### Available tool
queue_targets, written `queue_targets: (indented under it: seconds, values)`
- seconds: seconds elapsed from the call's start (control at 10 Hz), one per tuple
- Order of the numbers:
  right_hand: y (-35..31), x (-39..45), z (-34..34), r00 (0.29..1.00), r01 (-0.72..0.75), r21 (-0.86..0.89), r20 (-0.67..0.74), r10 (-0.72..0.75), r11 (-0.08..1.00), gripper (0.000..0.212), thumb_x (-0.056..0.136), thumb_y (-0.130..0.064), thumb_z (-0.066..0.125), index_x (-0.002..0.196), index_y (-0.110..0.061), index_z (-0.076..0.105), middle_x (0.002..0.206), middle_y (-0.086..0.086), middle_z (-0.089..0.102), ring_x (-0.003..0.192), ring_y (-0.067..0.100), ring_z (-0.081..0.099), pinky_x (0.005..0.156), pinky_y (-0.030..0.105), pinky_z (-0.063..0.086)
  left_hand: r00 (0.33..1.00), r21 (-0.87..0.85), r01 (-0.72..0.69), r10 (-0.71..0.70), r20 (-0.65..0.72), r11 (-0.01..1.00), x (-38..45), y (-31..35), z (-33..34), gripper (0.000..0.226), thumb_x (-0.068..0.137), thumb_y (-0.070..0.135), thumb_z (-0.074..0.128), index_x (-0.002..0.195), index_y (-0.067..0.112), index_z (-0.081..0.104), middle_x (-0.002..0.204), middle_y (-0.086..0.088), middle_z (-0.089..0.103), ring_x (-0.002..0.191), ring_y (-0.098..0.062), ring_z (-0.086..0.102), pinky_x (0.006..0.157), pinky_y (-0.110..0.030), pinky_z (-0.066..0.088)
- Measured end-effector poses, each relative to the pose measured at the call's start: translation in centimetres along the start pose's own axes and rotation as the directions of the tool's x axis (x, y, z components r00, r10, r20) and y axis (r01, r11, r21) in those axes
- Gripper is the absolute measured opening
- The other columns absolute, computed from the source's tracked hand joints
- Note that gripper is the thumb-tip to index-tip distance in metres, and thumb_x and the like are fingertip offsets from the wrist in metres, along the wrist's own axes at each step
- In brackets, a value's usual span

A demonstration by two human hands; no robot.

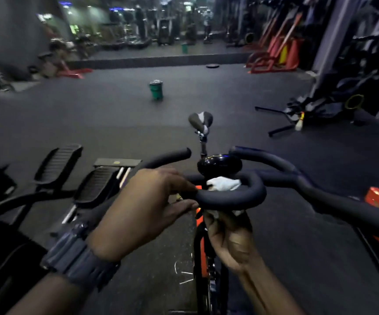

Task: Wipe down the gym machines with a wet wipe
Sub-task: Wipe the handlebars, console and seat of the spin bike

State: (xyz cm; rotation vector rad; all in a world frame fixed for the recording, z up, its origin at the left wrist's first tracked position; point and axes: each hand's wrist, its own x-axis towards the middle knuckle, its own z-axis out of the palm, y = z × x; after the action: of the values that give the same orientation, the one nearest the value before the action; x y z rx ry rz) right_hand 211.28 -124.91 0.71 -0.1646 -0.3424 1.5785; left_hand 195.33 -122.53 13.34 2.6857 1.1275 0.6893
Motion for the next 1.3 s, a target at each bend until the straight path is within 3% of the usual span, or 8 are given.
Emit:
queue_targets:
  seconds: [0.1,0.2,0.3,0.5,0.7,0.9,1.1,1.3]
  values:
    - [0.4,0.6,-3.4,0.918,-0.38,-0.656,-0.354,0.179,0.652,0.089,0.022,-0.082,0.078,0.087,-0.022,0.071,0.1,0.005,0.071,0.086,0.014,0.059,0.081,0.025,0.049,0.992,-0.082,0.045,-0.054,-0.112,0.996,-1.0,0.7,1.0,0.026,0.074,0.041,0.073,0.093,0.023,0.078,0.09,0.015,0.073,0.084,0.003,0.065,0.077,-0.007,0.045]
    - [0.4,0.2,-1.5,0.942,-0.209,-0.832,-0.312,-0.121,0.514,0.065,0.074,-0.064,0.054,0.108,-0.01,0.063,0.113,0.019,0.065,0.097,0.025,0.059,0.088,0.033,0.047,0.973,-0.125,0.086,-0.111,-0.203,0.988,-1.4,1.0,2.1,0.029,0.074,0.041,0.074,0.096,0.022,0.078,0.092,0.013,0.072,0.086,0.003,0.064,0.078,-0.011,0.048]
    - [-0.8,-0.4,1.7,0.96,-0.014,-0.587,-0.233,-0.152,0.809,0.023,0.083,0.008,0.055,0.097,-0.006,0.068,0.096,0.009,0.07,0.088,0.018,0.065,0.078,0.024,0.053,0.966,-0.143,0.08,-0.112,-0.233,0.987,-1.6,1.1,2.6,0.029,0.075,0.038,0.075,0.098,0.021,0.078,0.094,0.013,0.072,0.089,0.004,0.064,0.08,-0.013,0.049]
    - [-2.5,-5.0,2.6,0.915,0.046,0.072,-0.403,-0.013,0.996,0.066,0.027,0.011,0.092,0.089,0.009,0.069,0.089,0.019,0.069,0.068,0.02,0.069,0.055,0.024,0.057,0.967,-0.187,0.058,-0.102,-0.235,0.981,-2.1,0.9,2.7,0.029,0.076,0.032,0.082,0.103,0.022,0.077,0.098,0.016,0.069,0.092,0.009,0.062,0.082,-0.006,0.044]
    - [-3.7,-6.3,3.9,0.723,0.335,-0.332,-0.509,-0.467,0.882,0.052,0.034,-0.007,0.097,0.082,-0.003,0.077,0.097,0.012,0.074,0.077,0.014,0.072,0.06,0.018,0.056,0.973,-0.264,0.006,-0.067,-0.221,0.964,-2.3,0.0,2.7,0.033,0.075,0.034,0.077,0.105,0.02,0.076,0.101,0.014,0.069,0.096,0.006,0.063,0.085,-0.018,0.051]
    - [-2.4,-5.2,6.0,0.639,0.165,-0.82,0.512,-0.575,-0.548,0.028,0.083,-0.009,0.068,0.108,-0.02,0.073,0.098,-0.003,0.065,0.089,0.012,0.06,0.082,0.015,0.045,0.958,-0.41,-0.003,-0.115,-0.264,0.912,-2.5,-0.6,3.3,0.035,0.078,0.028,0.073,0.112,0.022,0.067,0.108,0.016,0.067,0.103,0.0,0.064,0.088,-0.026,0.053]
    - [0.3,-3.6,7.4,0.721,0.175,-0.486,0.655,-0.224,-0.856,0.022,0.091,-0.018,0.067,0.112,-0.022,0.073,0.103,-0.005,0.066,0.088,0.019,0.057,0.069,0.036,0.043,0.947,-0.515,-0.008,-0.158,-0.278,0.857,-2.7,-1.0,4.2,0.048,0.078,0.009,0.059,0.125,0.019,0.059,0.115,0.017,0.064,0.107,0.0,0.062,0.092,-0.016,0.047]
    - [-6.6,-4.8,7.3,0.816,0.069,-0.727,0.435,-0.381,-0.683,0.033,0.086,-0.002,0.057,0.11,-0.02,0.07,0.1,-0.005,0.057,0.089,0.012,0.058,0.079,0.018,0.044,0.977,-0.266,-0.116,0.061,-0.206,0.957,-1.7,0.8,4.5,0.034,0.088,0.033,0.057,0.116,0.016,0.068,0.113,0.007,0.063,0.108,-0.012,0.055,0.094,-0.026,0.044]
